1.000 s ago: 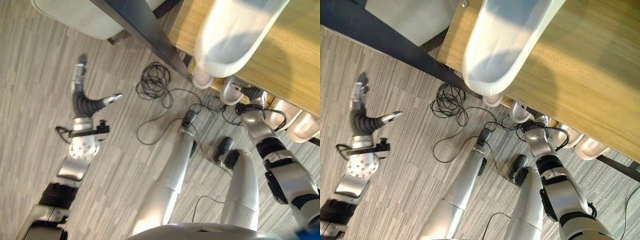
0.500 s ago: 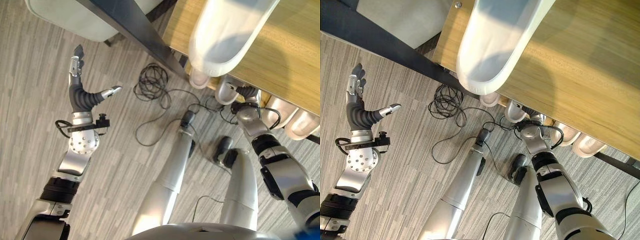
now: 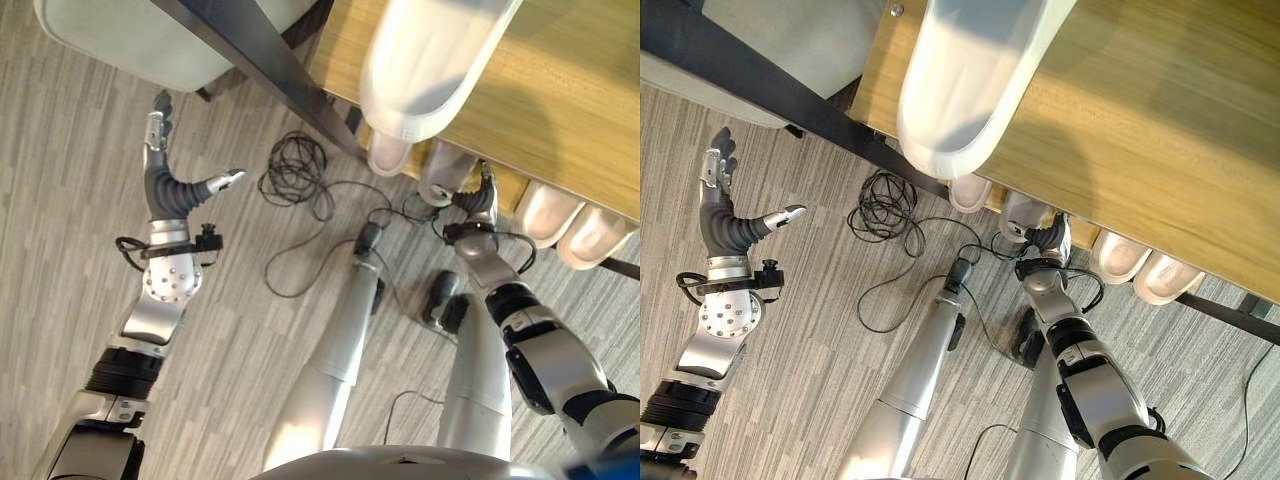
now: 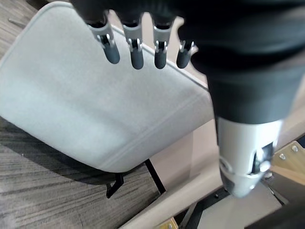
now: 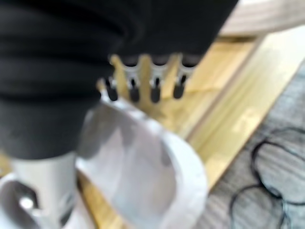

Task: Arrange the slippers neatly on the shoe rack.

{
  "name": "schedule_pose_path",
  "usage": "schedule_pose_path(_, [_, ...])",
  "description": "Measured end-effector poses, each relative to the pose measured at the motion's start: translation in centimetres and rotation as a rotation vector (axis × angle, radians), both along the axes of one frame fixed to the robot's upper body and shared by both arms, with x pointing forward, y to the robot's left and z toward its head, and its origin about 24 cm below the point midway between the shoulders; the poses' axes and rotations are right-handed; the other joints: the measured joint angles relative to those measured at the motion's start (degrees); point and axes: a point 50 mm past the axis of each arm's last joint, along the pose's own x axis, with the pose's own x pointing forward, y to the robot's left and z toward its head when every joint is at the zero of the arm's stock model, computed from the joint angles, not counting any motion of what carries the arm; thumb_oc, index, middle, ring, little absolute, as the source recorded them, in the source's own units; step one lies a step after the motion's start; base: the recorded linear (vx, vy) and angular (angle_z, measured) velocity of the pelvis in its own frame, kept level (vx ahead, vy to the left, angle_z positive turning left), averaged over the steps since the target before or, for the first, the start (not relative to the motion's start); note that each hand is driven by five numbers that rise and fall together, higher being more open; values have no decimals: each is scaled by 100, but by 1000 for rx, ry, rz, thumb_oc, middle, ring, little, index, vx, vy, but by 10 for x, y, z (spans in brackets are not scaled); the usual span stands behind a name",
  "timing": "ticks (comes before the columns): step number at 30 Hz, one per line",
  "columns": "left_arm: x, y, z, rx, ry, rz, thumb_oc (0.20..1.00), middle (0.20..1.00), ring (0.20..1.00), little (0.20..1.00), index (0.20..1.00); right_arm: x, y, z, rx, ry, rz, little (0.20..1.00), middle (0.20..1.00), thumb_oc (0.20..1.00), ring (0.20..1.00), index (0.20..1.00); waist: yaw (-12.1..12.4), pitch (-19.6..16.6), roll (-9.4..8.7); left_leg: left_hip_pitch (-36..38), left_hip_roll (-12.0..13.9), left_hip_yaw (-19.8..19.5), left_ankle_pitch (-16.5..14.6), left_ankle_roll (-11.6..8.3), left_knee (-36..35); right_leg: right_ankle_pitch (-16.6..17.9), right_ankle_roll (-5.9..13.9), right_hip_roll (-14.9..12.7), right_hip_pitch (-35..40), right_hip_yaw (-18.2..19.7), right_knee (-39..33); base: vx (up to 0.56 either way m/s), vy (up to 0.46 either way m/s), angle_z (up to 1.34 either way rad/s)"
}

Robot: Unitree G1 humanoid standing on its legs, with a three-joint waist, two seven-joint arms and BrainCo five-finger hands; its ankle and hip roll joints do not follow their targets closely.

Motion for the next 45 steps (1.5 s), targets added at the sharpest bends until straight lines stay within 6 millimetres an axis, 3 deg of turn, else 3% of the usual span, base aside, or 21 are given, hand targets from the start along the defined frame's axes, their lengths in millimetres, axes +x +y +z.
schedule_pose_path(8, [3,2,-3,-6,16,13,1000,1000,1000,1000,1000,1,2,0,3,2,14,1000,1000,1000,1000,1000,-116,2,-3,9,13,7,1,-1,-12,5,-3,12,3,8,-6,0,0,0])
schedule_pose_path(25, [5,1,-1,-6,10,10,1000,1000,1000,1000,1000,7,19,5,85,11,88,1000,1000,1000,1000,1000,-107,6,-4,-14,19,8,-1,-2,-21,5,-5,17,-9,4,-21,0,0,0])
schedule_pose_path(45, [13,1,5,-6,-7,17,1000,1000,1000,1000,1000,9,20,9,118,-11,96,1000,1000,1000,1000,1000,-111,56,3,-29,21,22,-2,-1,-3,4,-7,16,-26,9,-7,0,0,0])
